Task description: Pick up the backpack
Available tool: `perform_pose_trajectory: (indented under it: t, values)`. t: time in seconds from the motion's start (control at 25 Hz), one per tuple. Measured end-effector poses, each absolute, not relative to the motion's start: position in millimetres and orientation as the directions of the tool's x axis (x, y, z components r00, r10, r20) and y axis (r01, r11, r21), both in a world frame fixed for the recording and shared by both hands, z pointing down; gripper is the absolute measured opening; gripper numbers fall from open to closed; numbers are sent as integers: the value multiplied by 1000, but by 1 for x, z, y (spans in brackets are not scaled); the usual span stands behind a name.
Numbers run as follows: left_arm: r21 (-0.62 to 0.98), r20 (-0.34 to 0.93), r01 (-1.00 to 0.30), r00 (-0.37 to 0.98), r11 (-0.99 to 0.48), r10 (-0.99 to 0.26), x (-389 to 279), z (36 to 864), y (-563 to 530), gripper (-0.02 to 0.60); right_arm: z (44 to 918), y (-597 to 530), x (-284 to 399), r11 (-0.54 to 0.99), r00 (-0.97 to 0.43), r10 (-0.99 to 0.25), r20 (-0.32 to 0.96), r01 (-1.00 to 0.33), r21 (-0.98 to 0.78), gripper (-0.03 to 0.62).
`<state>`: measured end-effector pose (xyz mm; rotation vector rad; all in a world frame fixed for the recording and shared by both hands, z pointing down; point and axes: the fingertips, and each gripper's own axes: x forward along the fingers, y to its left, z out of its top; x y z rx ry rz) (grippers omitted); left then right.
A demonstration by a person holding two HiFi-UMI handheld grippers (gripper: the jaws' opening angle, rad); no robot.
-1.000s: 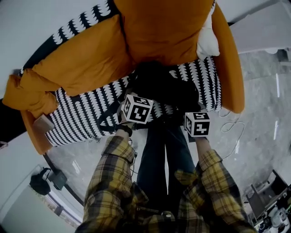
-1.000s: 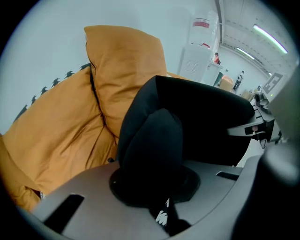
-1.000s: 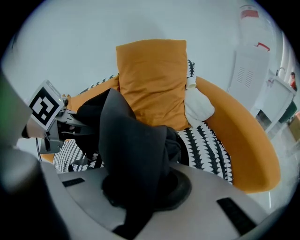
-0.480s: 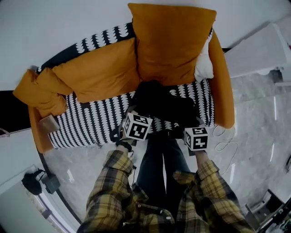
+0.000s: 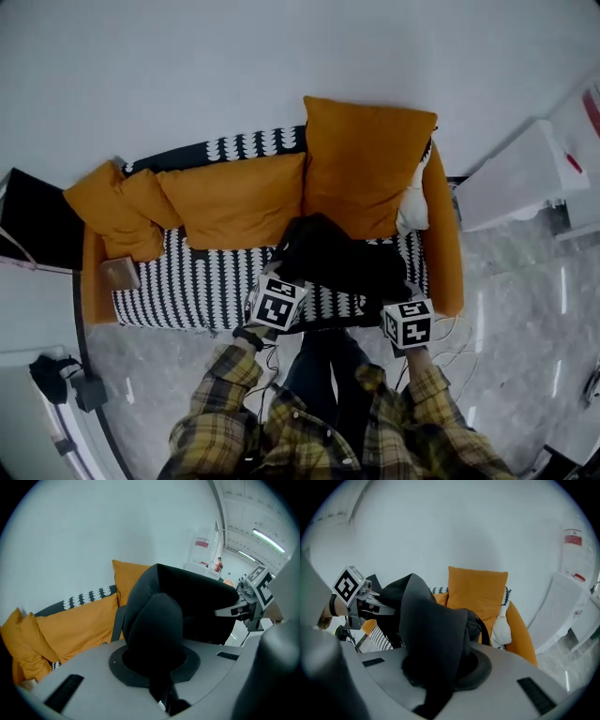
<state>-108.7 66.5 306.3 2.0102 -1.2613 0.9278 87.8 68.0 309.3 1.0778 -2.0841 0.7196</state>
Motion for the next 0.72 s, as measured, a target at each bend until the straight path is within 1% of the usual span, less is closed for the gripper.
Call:
perform_pose_trajectory:
  t: [0.4, 0.52, 0.72]
  values:
    - [67, 704, -923, 313, -379, -637, -114, 179, 62, 49, 192, 49, 81, 545, -500, -611, 613, -828, -131, 40]
    - [78, 662, -928, 322, -365, -676, -113, 144, 64, 49, 162, 47, 81, 565, -530, -627, 571, -814, -135, 40]
    - [41, 614, -925, 322, -378, -721, -114, 97, 71, 49, 118, 38, 78, 598, -584, -644, 494, -787, -150, 40]
